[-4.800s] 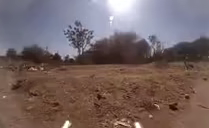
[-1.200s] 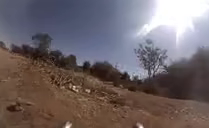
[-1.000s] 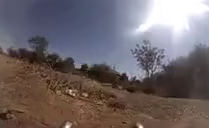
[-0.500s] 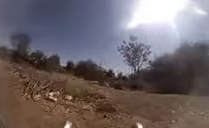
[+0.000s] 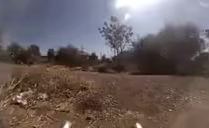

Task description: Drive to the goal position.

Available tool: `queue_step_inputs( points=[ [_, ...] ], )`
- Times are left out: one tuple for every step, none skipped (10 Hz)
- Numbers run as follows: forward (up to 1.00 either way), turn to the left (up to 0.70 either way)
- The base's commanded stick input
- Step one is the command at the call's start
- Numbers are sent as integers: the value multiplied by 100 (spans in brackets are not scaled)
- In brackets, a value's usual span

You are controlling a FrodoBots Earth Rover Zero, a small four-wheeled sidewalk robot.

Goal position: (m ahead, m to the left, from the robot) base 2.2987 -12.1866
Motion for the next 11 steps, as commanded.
queue_step_inputs(
  points=[
    [0,-45],
    [0,-45],
    [0,-45],
    [23,-39],
    [56,-31],
    [70,-27],
    [70,-27],
    [70,-27],
    [70,-27],
    [70,-27],
    [70,-27]
  ],
)
